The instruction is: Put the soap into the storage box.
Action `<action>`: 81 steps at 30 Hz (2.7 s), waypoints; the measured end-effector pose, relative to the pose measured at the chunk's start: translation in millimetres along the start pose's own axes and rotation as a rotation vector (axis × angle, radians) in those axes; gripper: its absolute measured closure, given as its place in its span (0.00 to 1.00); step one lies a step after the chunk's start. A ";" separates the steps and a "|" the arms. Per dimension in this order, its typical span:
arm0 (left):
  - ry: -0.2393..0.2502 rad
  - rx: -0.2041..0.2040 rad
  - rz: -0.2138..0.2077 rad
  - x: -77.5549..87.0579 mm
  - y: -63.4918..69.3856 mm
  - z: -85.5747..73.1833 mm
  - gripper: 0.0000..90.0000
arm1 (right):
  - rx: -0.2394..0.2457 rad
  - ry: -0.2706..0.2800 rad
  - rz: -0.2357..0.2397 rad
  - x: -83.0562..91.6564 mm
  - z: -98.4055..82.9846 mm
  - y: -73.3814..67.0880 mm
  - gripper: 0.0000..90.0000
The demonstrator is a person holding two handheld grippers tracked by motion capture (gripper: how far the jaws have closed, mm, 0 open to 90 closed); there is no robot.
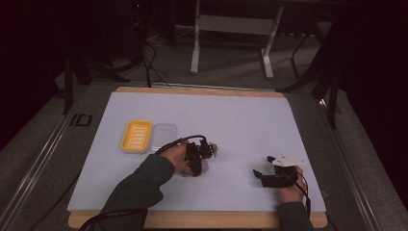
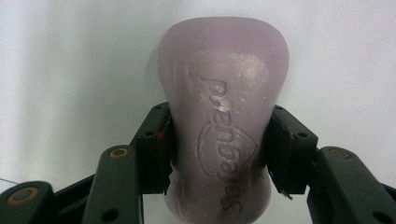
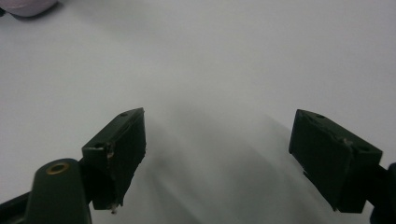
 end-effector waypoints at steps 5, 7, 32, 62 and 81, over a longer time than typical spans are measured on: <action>-0.002 0.005 -0.002 0.2 -0.2 0.2 0.55 | 0.001 -0.002 0.000 -0.1 -0.2 0.0 0.20; -0.004 0.015 -0.004 0.2 0.2 0.3 0.55 | 0.001 -0.002 0.000 -0.1 -0.1 -0.1 0.20; -0.007 0.090 -0.003 0.6 -14.9 -9.5 0.55 | 0.002 0.000 0.000 0.1 0.0 -0.3 0.20; 0.017 0.224 -0.004 11.9 -44.2 -30.2 0.56 | 0.001 0.002 -0.001 0.5 0.2 -0.2 0.20; 0.062 0.317 0.027 30.1 -65.4 -43.4 0.56 | 0.001 0.001 -0.001 0.3 0.1 -0.3 0.20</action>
Point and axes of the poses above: each handheld gripper's, and its own axes: x roughly backward along the jaws, z roughly out of its top, y roughly to its right, the point moved 10 cm from there along -x, roughly forward along the jaws, and after that the axes turned 10 degrees about z, right-handed, at the moved point
